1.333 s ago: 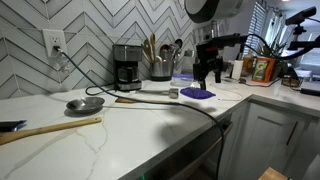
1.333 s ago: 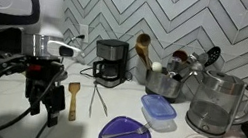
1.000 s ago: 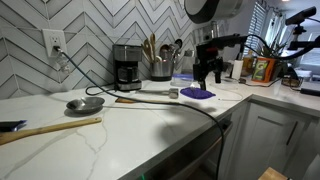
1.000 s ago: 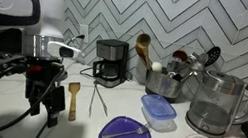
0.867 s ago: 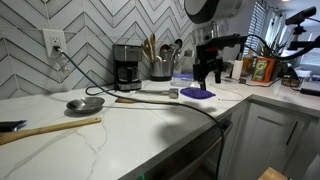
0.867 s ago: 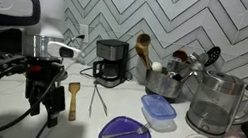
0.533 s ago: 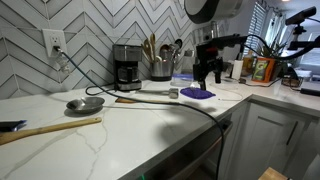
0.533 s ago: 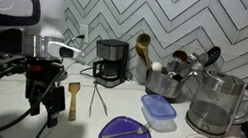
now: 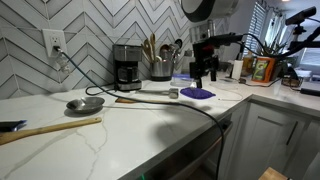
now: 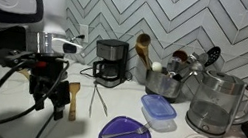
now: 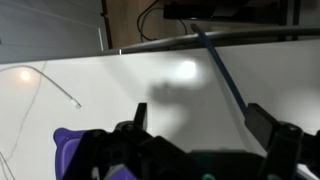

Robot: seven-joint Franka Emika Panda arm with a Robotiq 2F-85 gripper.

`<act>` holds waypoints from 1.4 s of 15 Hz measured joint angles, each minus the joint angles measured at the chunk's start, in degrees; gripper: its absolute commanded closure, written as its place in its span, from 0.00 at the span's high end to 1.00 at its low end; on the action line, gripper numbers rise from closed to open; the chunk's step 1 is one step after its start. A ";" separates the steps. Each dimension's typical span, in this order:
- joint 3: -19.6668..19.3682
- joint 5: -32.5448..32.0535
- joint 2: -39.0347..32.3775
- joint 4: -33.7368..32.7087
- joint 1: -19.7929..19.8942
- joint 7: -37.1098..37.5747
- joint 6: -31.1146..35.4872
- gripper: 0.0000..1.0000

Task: Put the tongs in the silver holder

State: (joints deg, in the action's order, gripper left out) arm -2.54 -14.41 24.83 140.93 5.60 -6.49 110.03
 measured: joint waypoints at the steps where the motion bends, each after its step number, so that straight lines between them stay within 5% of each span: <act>1: 0.00 0.17 -0.86 -1.08 -0.75 -1.14 0.79 1.00; 9: -0.28 9.74 -10.01 -11.16 -5.48 -11.85 3.83 1.00; 14: -0.26 14.72 -15.33 -13.63 -6.33 -14.71 11.72 1.00; 21: -0.17 14.82 -15.84 -13.93 -6.35 -14.76 12.23 1.00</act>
State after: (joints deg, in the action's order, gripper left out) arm -2.71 0.41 8.98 127.00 -0.75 -21.25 122.26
